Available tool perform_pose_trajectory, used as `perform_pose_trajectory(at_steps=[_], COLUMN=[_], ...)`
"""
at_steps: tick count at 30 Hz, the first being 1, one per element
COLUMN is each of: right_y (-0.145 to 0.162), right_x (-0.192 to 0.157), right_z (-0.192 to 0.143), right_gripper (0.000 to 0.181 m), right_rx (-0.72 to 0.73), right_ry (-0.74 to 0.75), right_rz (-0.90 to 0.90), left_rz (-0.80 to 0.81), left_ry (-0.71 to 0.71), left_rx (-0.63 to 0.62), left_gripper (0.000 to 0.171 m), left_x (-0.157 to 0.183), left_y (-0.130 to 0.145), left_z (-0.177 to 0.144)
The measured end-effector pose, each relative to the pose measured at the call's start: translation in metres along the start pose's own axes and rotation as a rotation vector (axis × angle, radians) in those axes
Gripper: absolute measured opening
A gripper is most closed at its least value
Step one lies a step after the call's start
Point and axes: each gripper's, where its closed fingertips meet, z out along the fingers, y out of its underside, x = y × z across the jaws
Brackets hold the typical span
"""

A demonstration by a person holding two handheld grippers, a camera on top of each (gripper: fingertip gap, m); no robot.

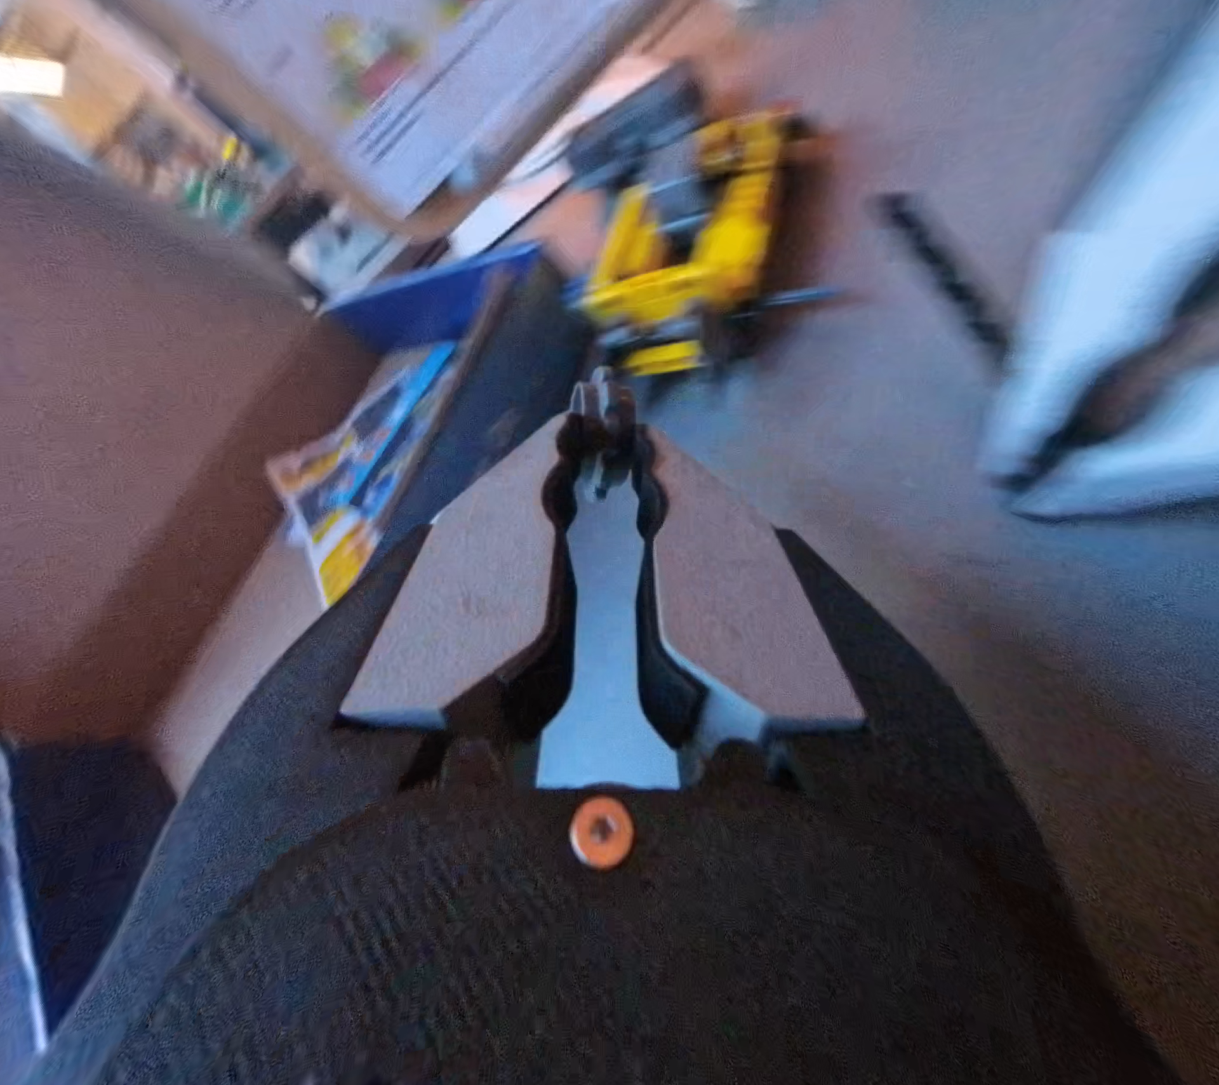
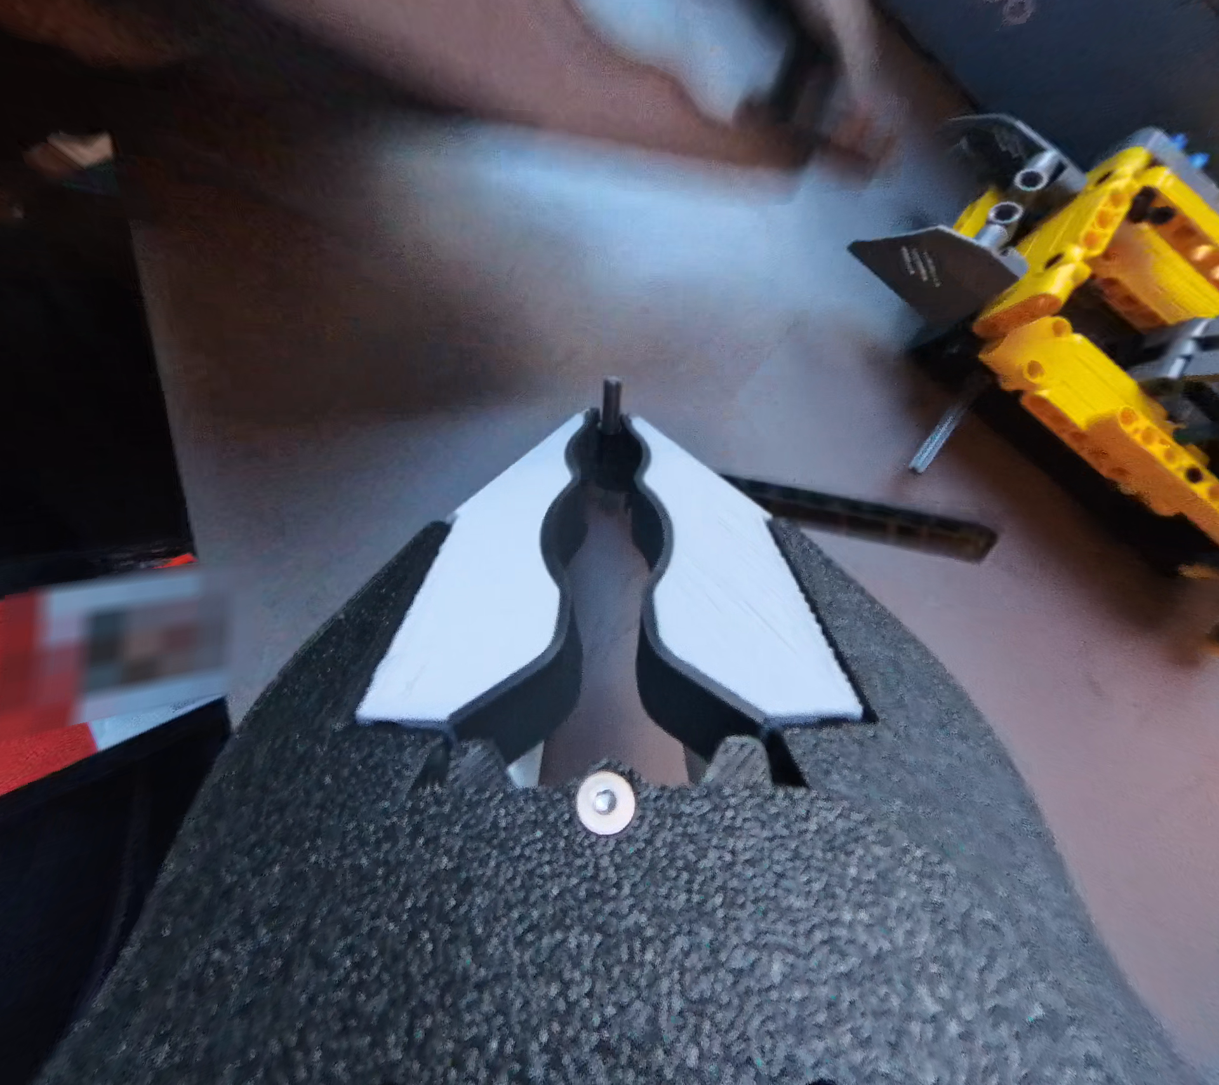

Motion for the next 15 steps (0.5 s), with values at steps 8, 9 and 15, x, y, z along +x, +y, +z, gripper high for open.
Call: perform_pose_trajectory(at_steps=[8, 9, 15], right_y=[0.001, 0.002, 0.009], right_x=[0.003, 0.008, 0.034], right_z=[-0.003, -0.005, -0.023], right_gripper=[0.003, 0.003, 0.006], right_rx=[0.020, 0.029, 0.115], right_ry=[0.014, 0.035, 0.051], right_rz=[0.002, 0.012, 0.092], left_rz=[-0.156, -0.136, -0.133], left_ry=[0.475, 0.498, 0.647], left_rx=[0.072, 0.065, -0.066], left_gripper=[0.014, 0.014, 0.013], left_x=[0.050, 0.056, 0.078], left_y=[-0.008, -0.008, 0.010], left_z=[-0.010, -0.010, -0.010])
